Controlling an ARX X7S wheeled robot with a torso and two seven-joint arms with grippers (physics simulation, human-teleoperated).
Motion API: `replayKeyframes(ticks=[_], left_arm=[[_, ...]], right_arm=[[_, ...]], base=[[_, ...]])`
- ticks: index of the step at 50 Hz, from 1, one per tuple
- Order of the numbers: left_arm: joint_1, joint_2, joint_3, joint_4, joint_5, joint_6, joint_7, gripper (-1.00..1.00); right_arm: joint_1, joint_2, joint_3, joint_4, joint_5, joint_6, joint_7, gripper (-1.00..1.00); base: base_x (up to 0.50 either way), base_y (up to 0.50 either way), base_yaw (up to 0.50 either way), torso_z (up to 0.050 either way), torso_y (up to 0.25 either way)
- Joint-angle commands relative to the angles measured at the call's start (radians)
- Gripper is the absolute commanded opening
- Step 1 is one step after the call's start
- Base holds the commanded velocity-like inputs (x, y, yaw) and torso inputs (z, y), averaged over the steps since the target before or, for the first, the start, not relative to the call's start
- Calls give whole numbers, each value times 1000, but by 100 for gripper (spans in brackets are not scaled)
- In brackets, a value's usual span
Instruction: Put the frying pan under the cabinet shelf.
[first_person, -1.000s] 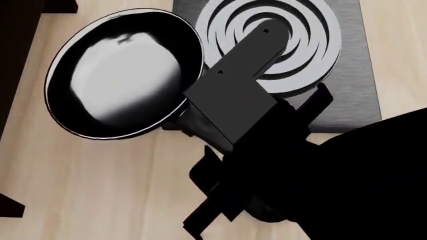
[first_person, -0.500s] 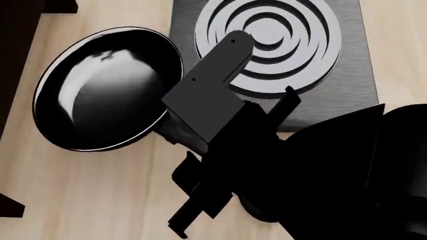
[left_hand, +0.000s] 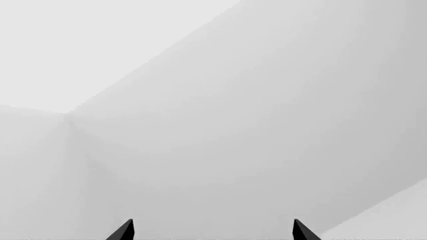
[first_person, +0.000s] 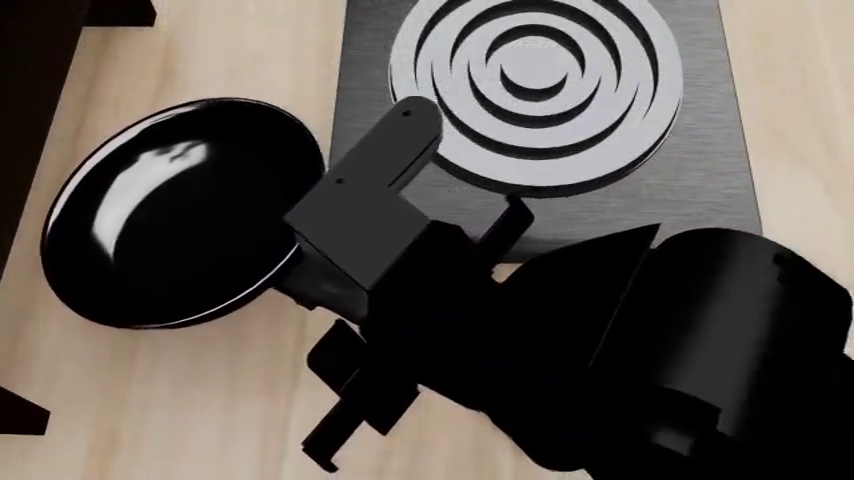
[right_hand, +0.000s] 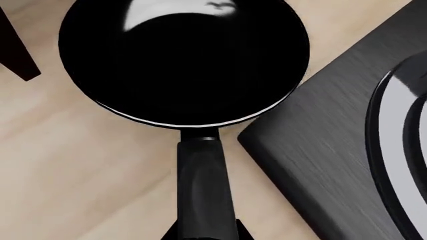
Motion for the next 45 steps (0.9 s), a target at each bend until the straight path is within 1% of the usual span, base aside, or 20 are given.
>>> replayKeyframes(ticks=[1, 20, 28, 37, 45], left_arm=[[8, -14, -2, 4, -18, 4, -13, 100], [21, -35, -5, 9, -46, 13, -33, 100], [24, -44, -3, 10, -53, 17, -38, 100], [36, -55, 7, 12, -44, 28, -35, 100], [71, -68, 13, 22, -37, 46, -36, 100]], right_arm=[[-8, -59, -33, 78, -142, -85, -113, -100], [-40, -172, -131, 294, -304, -239, -275, -100], [-67, -257, -154, 465, -365, -351, -373, -100], [-83, -355, -170, 591, -393, -427, -453, -100], [-69, -475, -167, 770, -411, -514, -562, -100]], base=[[0, 0, 0, 0, 10], [0, 0, 1, 1, 0], [0, 0, 1, 0, 0], [0, 0, 2, 0, 0], [0, 0, 3, 0, 0]])
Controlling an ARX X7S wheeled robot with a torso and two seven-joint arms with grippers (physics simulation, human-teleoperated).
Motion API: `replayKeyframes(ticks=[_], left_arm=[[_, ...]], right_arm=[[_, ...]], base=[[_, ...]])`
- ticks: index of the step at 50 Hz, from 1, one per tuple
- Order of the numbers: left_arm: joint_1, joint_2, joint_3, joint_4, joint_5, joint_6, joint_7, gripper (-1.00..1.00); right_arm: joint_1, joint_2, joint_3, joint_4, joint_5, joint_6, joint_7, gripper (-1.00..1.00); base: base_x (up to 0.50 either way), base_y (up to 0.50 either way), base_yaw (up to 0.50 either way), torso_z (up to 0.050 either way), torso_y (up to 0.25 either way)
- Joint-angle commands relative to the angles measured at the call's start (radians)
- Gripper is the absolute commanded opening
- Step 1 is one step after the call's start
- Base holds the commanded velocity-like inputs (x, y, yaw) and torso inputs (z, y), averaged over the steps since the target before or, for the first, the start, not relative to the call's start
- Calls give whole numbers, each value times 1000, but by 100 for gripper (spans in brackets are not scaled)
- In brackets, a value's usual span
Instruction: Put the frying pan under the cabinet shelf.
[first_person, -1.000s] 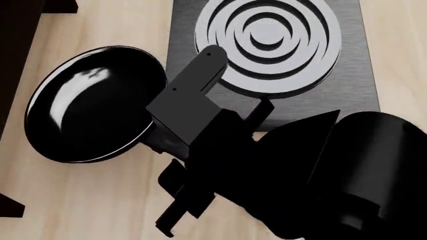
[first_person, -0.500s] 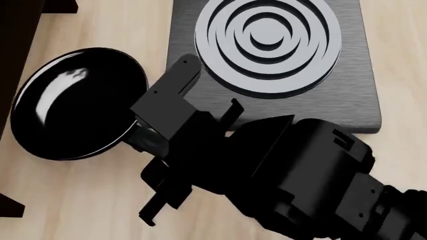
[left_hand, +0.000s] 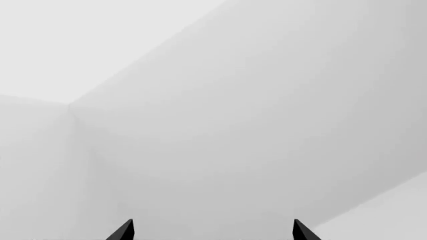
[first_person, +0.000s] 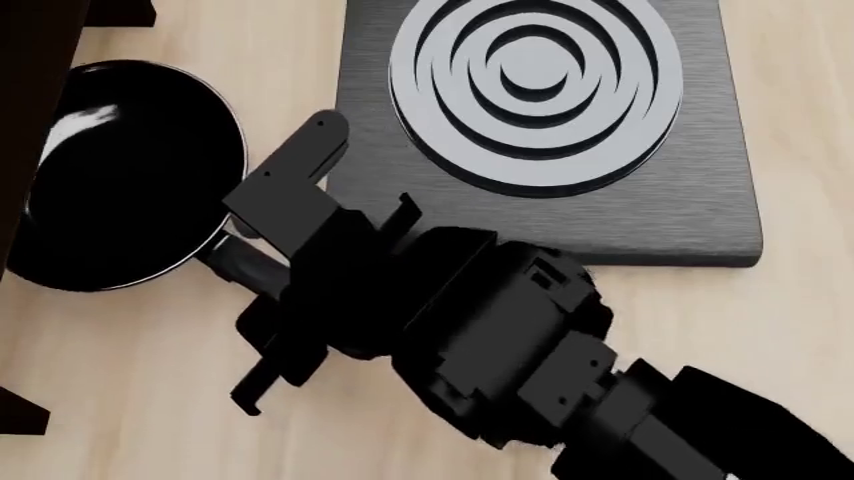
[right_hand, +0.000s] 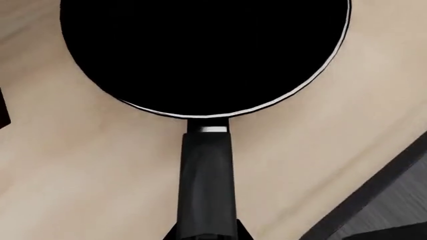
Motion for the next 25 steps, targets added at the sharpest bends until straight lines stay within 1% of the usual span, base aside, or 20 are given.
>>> replayKeyframes(ticks=[1, 3, 4, 7, 9, 14, 19, 22, 25], left_arm=[[31, -16, 10, 7, 9, 19, 0, 100], [35, -17, 11, 8, 9, 22, -1, 100], [37, -18, 11, 9, 8, 22, -3, 100], [48, -30, 10, 16, 4, 23, -4, 100], [63, -45, 7, 25, -1, 26, -7, 100], [118, -93, 5, 42, 17, 48, 6, 100], [199, -136, 20, 47, 90, 111, 47, 100], [241, -154, 21, 52, 110, 144, 60, 100], [304, -190, 15, 65, 125, 176, 61, 100]], right_arm=[[2, -160, 1, 198, -3, -116, -150, -100], [23, -201, -17, 276, -1, -152, -183, -100], [40, -202, -60, 294, 38, -179, -179, -100], [117, -202, -270, 337, 253, -300, -170, -100], [146, -202, -337, 352, 322, -347, -176, -100], [193, -202, -365, 355, 378, -379, -207, -100], [248, -202, -368, 329, 426, -394, -236, -100], [263, -202, -370, 329, 421, -407, -249, -100], [268, -202, -369, 340, 427, -420, -271, -100]], base=[[0, 0, 3, 0, 0], [0, 0, 3, 0, 0], [0, 0, 3, 0, 0], [0, 0, 2, 0, 0], [0, 0, 4, 0, 0], [0, 0, 2, 0, 0], [0, 0, 1, 0, 0], [0, 0, 1, 0, 0], [0, 0, 0, 0, 0]])
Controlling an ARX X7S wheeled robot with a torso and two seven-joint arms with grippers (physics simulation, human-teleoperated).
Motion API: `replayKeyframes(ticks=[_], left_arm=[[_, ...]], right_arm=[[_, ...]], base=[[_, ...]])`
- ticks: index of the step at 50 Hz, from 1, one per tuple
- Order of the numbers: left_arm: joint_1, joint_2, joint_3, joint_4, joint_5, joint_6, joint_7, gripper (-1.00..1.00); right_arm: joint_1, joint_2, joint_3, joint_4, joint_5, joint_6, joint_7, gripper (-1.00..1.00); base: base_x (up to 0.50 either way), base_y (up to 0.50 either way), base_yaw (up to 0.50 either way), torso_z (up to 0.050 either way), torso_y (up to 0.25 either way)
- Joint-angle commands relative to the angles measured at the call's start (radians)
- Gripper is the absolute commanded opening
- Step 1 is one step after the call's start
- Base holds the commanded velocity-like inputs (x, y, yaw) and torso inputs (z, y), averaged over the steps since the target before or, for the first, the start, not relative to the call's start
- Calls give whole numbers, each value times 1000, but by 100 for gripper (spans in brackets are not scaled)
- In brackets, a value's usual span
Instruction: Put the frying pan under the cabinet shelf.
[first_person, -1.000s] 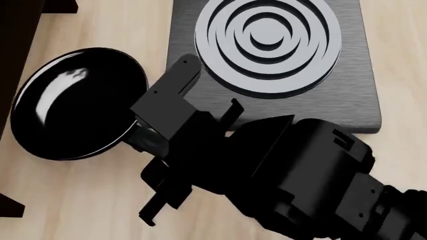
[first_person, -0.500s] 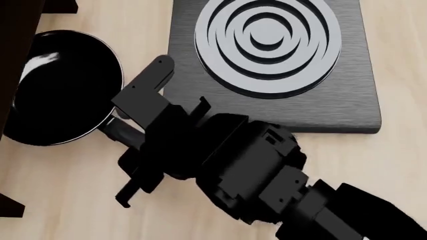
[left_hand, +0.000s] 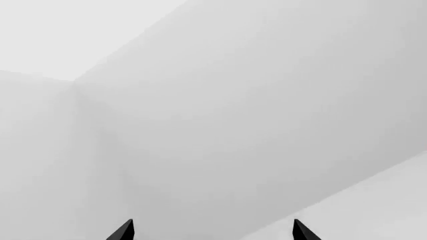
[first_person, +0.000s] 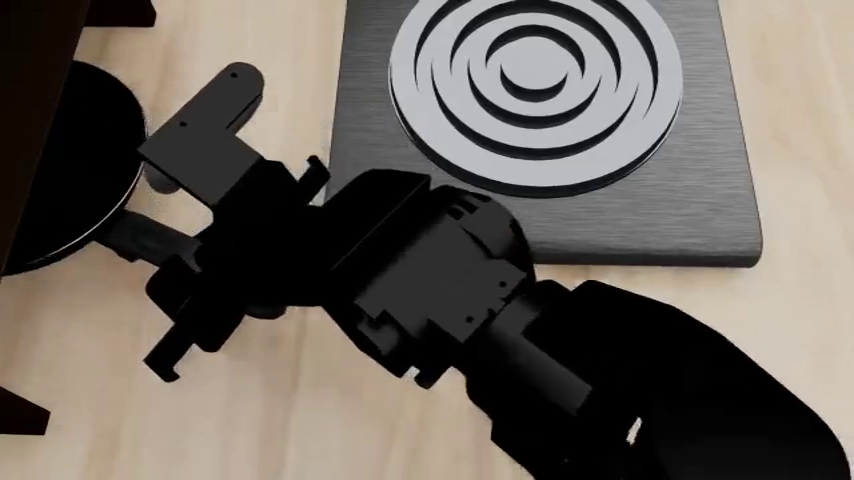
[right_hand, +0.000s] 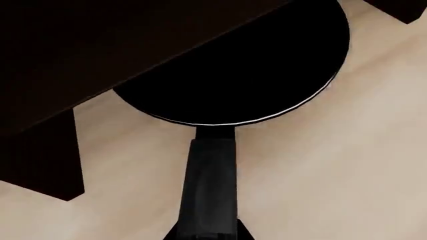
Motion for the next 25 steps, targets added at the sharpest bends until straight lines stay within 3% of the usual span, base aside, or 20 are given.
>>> replayKeyframes(ticks=[1, 11, 18, 19, 25], left_arm=[[168, -102, -2, 33, 67, 100, 30, 100], [267, -173, 52, -16, 214, 190, 111, 100], [341, -206, 63, -7, 238, 223, 94, 100], [356, -206, 70, -7, 244, 228, 94, 100], [382, -172, 92, -23, 273, 261, 97, 100]], right_arm=[[80, -30, -21, 17, 109, -91, -99, -100], [82, -30, -20, 27, 101, -101, -118, -100], [82, -30, -20, 27, 101, -101, -118, -100], [82, -30, -20, 27, 101, -101, -118, 100], [82, -30, -20, 27, 101, -101, -118, 100]], base=[[0, 0, 0, 0, 0], [0, 0, 0, 0, 0], [0, 0, 0, 1, 3], [0, 0, 0, 0, 0], [0, 0, 0, 0, 0]])
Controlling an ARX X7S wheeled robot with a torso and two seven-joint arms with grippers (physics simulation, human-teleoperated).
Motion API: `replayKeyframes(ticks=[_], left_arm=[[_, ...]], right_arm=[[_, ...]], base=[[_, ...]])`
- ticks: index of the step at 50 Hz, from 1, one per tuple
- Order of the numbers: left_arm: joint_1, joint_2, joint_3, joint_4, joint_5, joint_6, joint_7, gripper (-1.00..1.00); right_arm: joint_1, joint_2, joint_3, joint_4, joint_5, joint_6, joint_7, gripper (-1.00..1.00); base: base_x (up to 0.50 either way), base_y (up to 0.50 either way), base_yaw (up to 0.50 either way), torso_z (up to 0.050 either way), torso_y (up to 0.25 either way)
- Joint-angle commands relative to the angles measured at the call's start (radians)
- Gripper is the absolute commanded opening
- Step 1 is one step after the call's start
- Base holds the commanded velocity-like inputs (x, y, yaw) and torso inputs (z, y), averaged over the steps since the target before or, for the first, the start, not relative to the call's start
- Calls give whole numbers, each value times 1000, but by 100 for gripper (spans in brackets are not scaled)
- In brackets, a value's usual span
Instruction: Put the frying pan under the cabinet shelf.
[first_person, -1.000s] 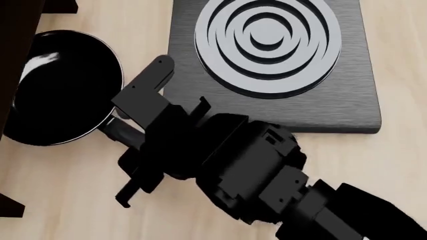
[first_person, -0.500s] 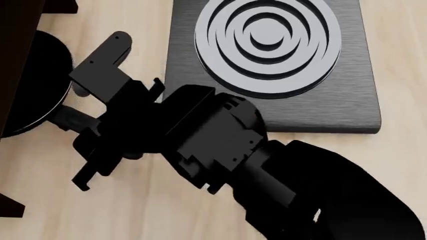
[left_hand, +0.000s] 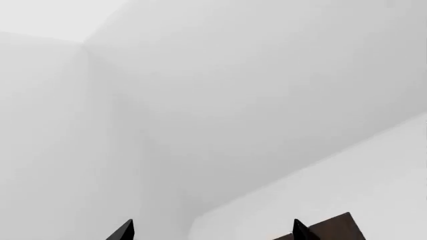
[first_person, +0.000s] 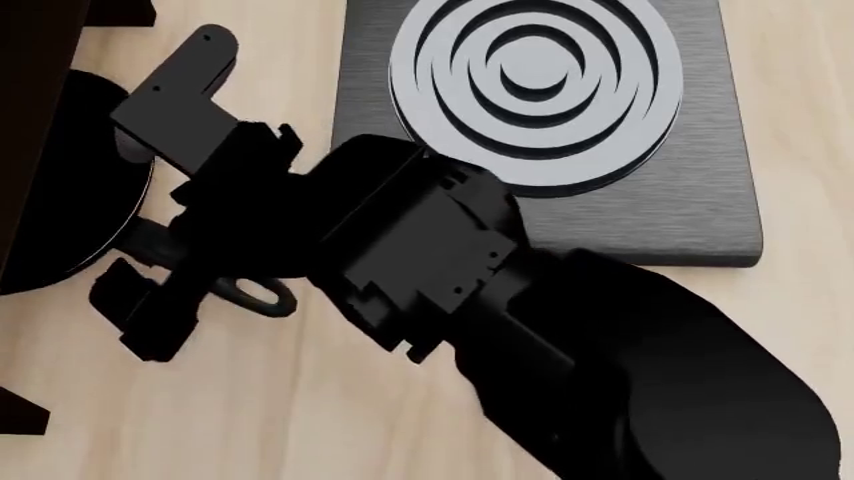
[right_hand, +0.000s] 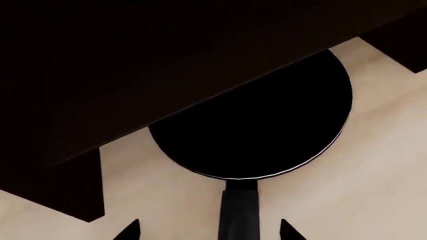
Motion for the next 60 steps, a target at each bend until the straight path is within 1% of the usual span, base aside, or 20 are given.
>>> replayKeyframes(ticks=[1, 11, 19, 30, 31, 45, 60], left_arm=[[91, 5, 34, -17, 62, 71, 10, 100], [27, 71, 62, -24, 64, 31, 21, 100], [17, 96, 76, -40, 74, 31, 29, 100], [18, 107, 76, -38, 69, 32, 26, 100], [17, 107, 74, -37, 67, 31, 26, 100], [-11, 105, 44, -10, 13, -1, 5, 100], [-66, 126, 13, 10, -58, -50, -26, 100]], right_arm=[[19, -5, 54, -19, 30, -11, -34, 100], [19, -5, 54, -19, 30, -11, -34, 100], [19, -5, 54, -19, 30, -11, -34, 100], [19, -5, 54, -19, 30, -11, -34, 100], [39, -5, 60, 123, 2, -68, -170, 100], [59, -5, 63, 133, -66, -84, -134, 100], [92, -5, 63, 119, -85, -63, -88, 100]], base=[[0, 0, 0, 0, 0], [0, 0, 0, 0, 0], [0, 0, 0, 0, 0], [0, 0, 0, 0, 0], [0, 0, 0, 0, 0], [0, 0, 0, 0, 0], [0, 0, 0, 0, 0]])
